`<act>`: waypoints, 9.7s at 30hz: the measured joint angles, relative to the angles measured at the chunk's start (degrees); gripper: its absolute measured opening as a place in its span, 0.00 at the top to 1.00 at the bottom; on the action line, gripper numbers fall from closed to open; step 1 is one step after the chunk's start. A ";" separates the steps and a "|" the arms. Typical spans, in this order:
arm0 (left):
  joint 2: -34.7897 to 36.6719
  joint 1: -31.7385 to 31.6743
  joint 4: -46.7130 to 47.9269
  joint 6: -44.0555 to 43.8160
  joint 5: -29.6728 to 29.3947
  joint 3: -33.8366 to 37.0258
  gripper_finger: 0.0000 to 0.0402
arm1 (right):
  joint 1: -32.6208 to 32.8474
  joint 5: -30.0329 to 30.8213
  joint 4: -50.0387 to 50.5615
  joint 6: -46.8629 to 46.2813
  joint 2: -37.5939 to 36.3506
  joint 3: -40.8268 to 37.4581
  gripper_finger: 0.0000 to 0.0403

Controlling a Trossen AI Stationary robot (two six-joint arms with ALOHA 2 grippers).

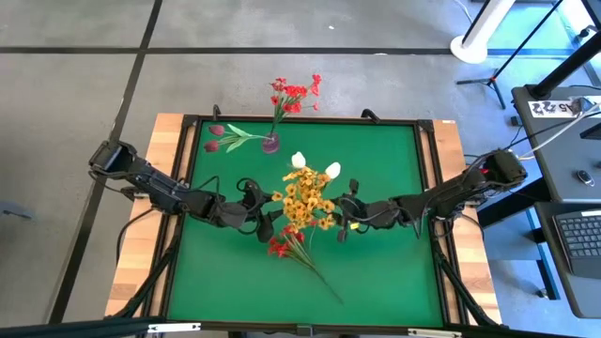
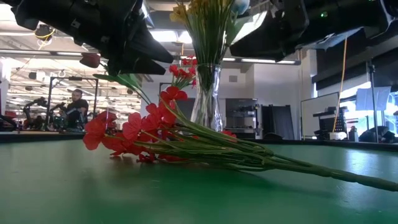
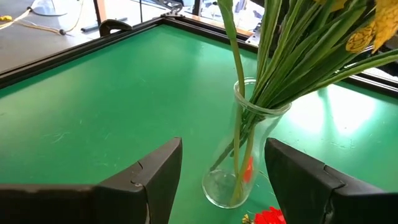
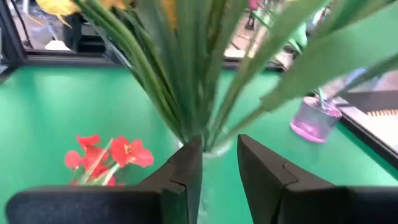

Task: Sort flowers into vase by color
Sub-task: Put the red flowers into the pink vase

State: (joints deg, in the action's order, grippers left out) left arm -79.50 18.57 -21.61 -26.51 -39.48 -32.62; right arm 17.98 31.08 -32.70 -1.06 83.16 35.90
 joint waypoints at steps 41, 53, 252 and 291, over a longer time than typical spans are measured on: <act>17.20 9.75 22.44 -13.52 -4.46 -0.09 0.44 | 20.42 -5.17 35.94 -31.09 17.99 24.93 0.70; 17.18 10.90 22.56 -13.89 -4.35 -0.08 0.44 | 16.64 -3.30 41.02 -43.83 27.61 30.97 0.26; 2.75 -38.16 7.71 26.66 38.92 -27.19 0.66 | -46.47 -67.76 -25.01 -12.01 17.17 34.25 0.96; 2.51 -39.60 4.61 22.17 39.01 -27.17 0.69 | -43.82 -68.69 -24.07 -12.15 17.17 37.10 0.97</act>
State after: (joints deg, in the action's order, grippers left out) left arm -76.99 -21.04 -17.00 -4.34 -0.47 -59.79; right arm -25.85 -37.60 -56.77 -13.21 100.33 73.01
